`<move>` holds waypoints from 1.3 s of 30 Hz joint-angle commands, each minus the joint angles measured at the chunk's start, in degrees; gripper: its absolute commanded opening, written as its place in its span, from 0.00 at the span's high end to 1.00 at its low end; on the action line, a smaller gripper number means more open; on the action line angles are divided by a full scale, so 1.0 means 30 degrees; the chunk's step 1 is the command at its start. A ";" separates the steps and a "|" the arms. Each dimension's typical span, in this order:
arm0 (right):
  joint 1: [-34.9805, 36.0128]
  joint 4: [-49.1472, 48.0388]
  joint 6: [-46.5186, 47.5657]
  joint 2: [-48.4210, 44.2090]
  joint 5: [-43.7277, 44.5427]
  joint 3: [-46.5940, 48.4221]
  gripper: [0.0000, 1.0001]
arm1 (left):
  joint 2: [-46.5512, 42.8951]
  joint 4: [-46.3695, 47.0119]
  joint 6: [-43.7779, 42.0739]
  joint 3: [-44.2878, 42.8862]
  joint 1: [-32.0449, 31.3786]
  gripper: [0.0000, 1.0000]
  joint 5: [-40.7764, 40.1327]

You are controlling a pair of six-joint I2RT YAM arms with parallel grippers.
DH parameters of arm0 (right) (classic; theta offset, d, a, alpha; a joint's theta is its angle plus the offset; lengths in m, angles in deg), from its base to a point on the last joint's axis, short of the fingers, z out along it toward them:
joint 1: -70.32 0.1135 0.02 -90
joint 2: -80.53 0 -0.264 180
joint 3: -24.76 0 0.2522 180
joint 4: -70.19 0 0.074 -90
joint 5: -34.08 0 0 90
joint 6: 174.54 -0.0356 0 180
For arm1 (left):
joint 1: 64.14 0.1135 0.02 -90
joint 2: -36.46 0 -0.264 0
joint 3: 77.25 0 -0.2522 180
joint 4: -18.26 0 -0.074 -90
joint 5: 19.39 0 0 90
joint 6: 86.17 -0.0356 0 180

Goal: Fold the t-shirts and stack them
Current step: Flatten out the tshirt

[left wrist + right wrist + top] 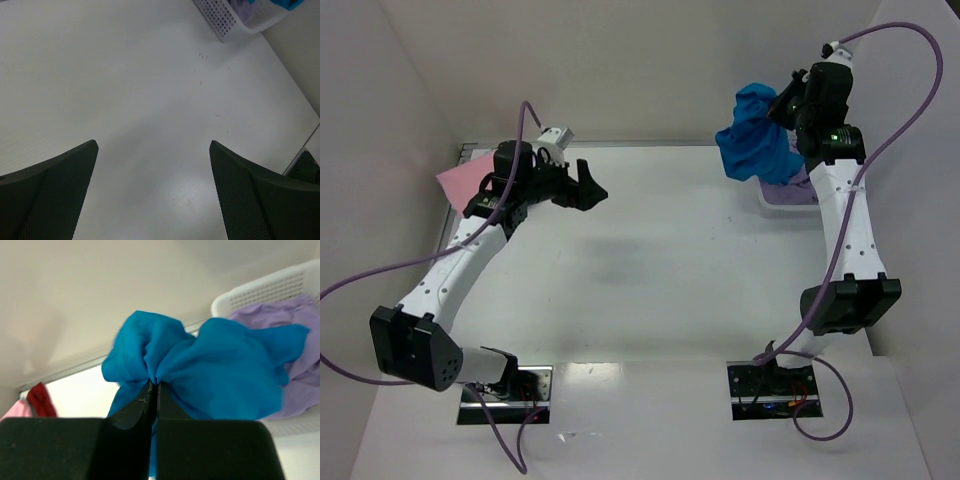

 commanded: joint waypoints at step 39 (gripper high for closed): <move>0.8655 -0.3455 -0.5720 -0.6464 -1.1854 -0.6313 1.00 | 0.2556 0.7707 -0.1084 -0.0687 -0.3250 0.01 1.2184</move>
